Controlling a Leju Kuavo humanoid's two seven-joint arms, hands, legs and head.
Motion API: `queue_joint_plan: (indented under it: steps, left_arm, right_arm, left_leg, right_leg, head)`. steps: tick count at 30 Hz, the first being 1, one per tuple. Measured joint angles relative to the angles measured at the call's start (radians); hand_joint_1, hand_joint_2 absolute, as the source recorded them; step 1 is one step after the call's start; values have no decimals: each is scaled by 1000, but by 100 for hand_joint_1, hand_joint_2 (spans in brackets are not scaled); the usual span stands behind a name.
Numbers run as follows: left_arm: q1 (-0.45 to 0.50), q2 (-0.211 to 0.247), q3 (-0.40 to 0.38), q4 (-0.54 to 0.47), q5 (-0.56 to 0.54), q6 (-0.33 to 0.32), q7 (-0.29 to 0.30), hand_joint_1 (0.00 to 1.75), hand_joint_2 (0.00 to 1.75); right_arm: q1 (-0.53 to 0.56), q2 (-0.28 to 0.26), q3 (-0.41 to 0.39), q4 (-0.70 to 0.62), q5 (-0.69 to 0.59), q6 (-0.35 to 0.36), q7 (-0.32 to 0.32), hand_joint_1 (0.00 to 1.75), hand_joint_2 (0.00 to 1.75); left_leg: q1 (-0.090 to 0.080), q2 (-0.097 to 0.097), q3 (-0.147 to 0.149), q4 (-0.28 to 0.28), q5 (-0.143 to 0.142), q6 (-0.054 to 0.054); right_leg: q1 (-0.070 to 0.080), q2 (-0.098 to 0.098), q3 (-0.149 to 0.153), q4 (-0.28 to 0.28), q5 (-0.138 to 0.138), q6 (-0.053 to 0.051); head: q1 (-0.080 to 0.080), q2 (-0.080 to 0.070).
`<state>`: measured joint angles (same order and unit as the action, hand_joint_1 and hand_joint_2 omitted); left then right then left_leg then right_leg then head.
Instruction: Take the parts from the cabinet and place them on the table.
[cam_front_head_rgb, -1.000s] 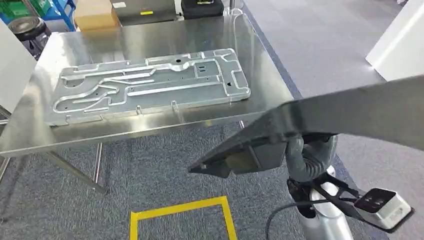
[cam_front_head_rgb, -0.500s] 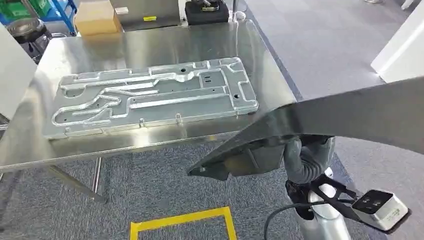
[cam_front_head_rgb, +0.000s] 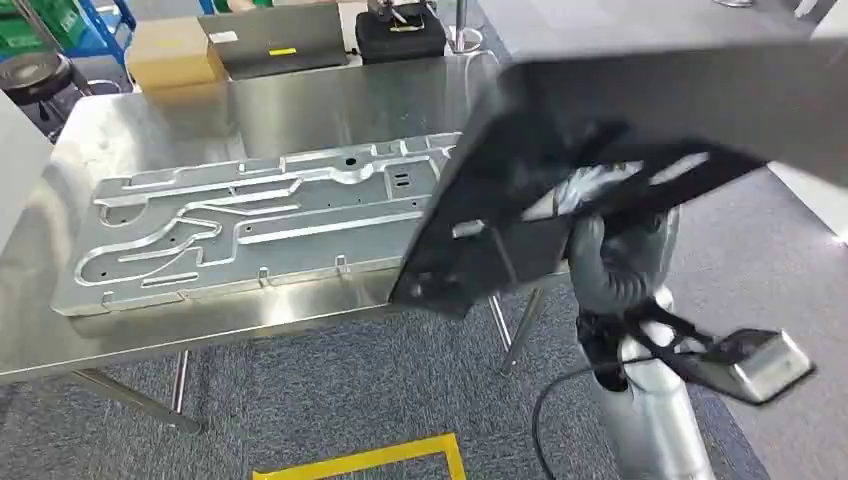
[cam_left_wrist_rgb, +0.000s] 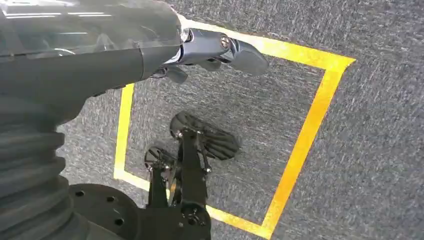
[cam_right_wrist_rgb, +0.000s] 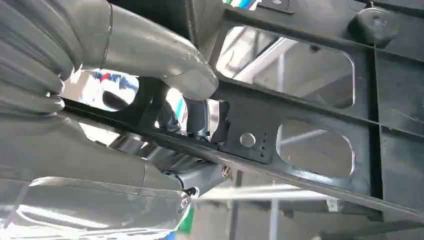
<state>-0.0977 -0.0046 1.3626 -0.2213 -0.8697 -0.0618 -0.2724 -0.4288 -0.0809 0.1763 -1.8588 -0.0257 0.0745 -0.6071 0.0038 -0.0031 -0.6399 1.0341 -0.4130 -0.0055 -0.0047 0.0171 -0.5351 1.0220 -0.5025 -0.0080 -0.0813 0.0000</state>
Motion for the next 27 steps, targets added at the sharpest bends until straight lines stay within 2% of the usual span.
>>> queue_joint_plan:
  steps: [1,2,3,4,5,7,8,9,10,11,13,14,15,16,17,18,19,20,21,23,24,25,26,27]
  left_arm:
    - [0,-1,0,0,0,-2,-2,0,175]
    - [-1,-1,0,0,-1,-4,-5,0,175]
    - [-3,-2,0,0,-3,-8,-8,0,175]
    - [-5,-3,0,0,-7,-11,-13,0,175]
    - [-8,-3,0,0,-9,-16,-20,0,175]
    - [-14,-3,-5,0,-19,-27,-32,0,175]
    - [-16,-3,-8,0,-21,-29,-35,0,175]
    - [-17,-3,-11,0,-22,-30,-37,0,175]
    - [-17,-3,-13,0,-23,-31,-37,0,175]
    - [-16,-3,-14,0,-27,-31,-37,0,175]
    - [-17,-6,-18,0,-32,-33,-37,0,175]
    - [-20,-10,-19,1,-34,-34,-35,0,175]
    - [-23,-9,-21,1,-38,-34,-34,0,175]
    - [-24,-10,-24,1,-39,-34,-34,0,175]
    - [-25,-10,-27,1,-39,-34,-32,0,175]
    - [-27,-11,-29,1,-39,-37,-32,0,175]
    - [-28,-12,-32,1,-39,-43,-33,0,175]
    - [-29,-14,-35,1,-39,-52,-36,0,175]
    - [-32,-16,-38,1,-39,-61,-41,0,175]
    - [-38,-20,-41,2,-37,-80,-55,0,175]
    - [-40,-23,-41,2,-35,-87,-60,0,175]
    - [-42,-26,-41,2,-36,-90,-63,0,175]
    - [-43,-28,-41,2,-36,-91,-66,0,175]
    - [-43,-29,-42,2,-35,-94,-71,0,175]
  right_arm:
    - [-52,-2,-6,31,19,-20,31,175,175]
    - [-113,-5,-11,73,53,-54,57,175,175]
    - [-181,-10,-12,122,116,-100,87,175,175]
    - [-250,-17,-10,176,178,-142,118,175,175]
    - [-329,-22,-5,248,248,-190,147,175,175]
    - [-483,-26,16,440,378,-282,197,175,175]
    - [-540,-27,26,529,421,-312,202,175,175]
    - [-588,-29,34,605,447,-331,200,175,175]
    - [-622,-31,40,673,462,-343,199,175,175]
    - [-656,-33,46,721,486,-360,209,175,175]
    - [-735,-33,74,838,612,-419,282,175,175]
    - [-777,-34,94,905,686,-443,323,175,175]
    - [-815,-34,120,965,761,-457,365,175,175]
    - [-848,-34,152,1041,856,-460,423,175,175]
    - [-875,-34,182,1093,920,-460,452,175,175]
    - [-898,-33,214,1156,1002,-457,480,175,175]
    - [-913,-31,239,1196,1061,-440,511,175,175]
    - [-926,-23,269,1244,1129,-421,546,175,175]
    - [-934,-13,300,1286,1185,-401,580,175,175]
    - [-924,11,375,1366,1282,-371,634,175,175]
    - [-910,19,406,1399,1316,-348,656,175,175]
    - [-892,27,428,1422,1344,-329,674,175,175]
    - [-873,32,442,1435,1363,-324,690,175,175]
    - [-857,39,451,1452,1378,-323,702,175,175]
  left_leg:
    - [-1,-1,-4,1,13,6]
    - [-2,-2,-5,0,11,10]
    - [6,0,-2,-8,16,17]
    - [7,0,2,-13,18,21]
    - [7,0,1,-13,16,27]
    - [4,1,2,-13,13,33]
    - [4,1,2,-13,11,35]
    - [4,-1,5,-13,10,36]
    - [4,-5,9,-12,8,36]
    - [4,-10,14,-12,4,35]
    - [3,-16,21,-11,-3,29]
    - [-4,-17,20,-8,-5,25]
    - [-3,-19,16,-6,-5,21]
    - [-1,-19,15,-9,-3,16]
    - [0,-19,16,-12,-3,11]
    - [-4,-20,19,-13,-4,5]
    - [0,-16,15,-6,-12,1]
    - [-1,-13,2,27,-35,-3]
    - [2,-12,-26,91,-66,-7]
    - [7,-11,-107,250,-123,-15]
    - [9,-10,-131,288,-123,-19]
    - [11,-8,-132,276,-103,-21]
    - [14,-6,-112,223,-65,-22]
    - [17,-3,-71,130,-13,-24]
  right_leg:
    - [-1,1,0,-1,-4,6]
    - [-2,0,2,-5,-4,10]
    - [2,1,2,-4,-8,19]
    - [-4,-6,-3,13,-18,22]
    - [-4,-11,-30,59,-44,27]
    - [-5,-11,-121,226,-112,35]
    - [-5,-11,-162,293,-127,38]
    - [-6,-11,-186,319,-116,39]
    - [-7,-11,-183,295,-82,39]
    - [-8,-11,-161,228,-29,36]
    - [-6,-11,-97,48,82,24]
    - [2,-11,-86,28,71,19]
    - [2,-12,-82,2,64,15]
    - [4,-12,-83,6,64,11]
    - [6,-12,-83,6,63,8]
    - [-2,-12,-79,-3,67,2]
    - [-6,-17,-70,-13,71,-4]
    - [-7,-18,-67,-16,71,-10]
    - [-7,-17,-67,-16,71,-13]
    - [-6,-16,-64,-15,69,-15]
    - [-6,-15,-63,-15,68,-14]
    - [-7,-15,-60,-15,66,-13]
    - [-7,-15,-58,-13,63,-9]
    - [-9,-15,-56,-9,58,-5]
  head:
    - [0,0]
    - [0,0]
    - [0,0]
    - [0,0]
    - [0,0]
    - [0,0]
    - [0,0]
    - [0,0]
    - [0,0]
    - [0,0]
    - [0,0]
    - [0,0]
    - [0,0]
    - [0,0]
    - [0,0]
    - [0,0]
    - [0,0]
    - [0,0]
    - [0,0]
    - [0,0]
    - [0,0]
    - [0,0]
    - [0,0]
    - [0,0]
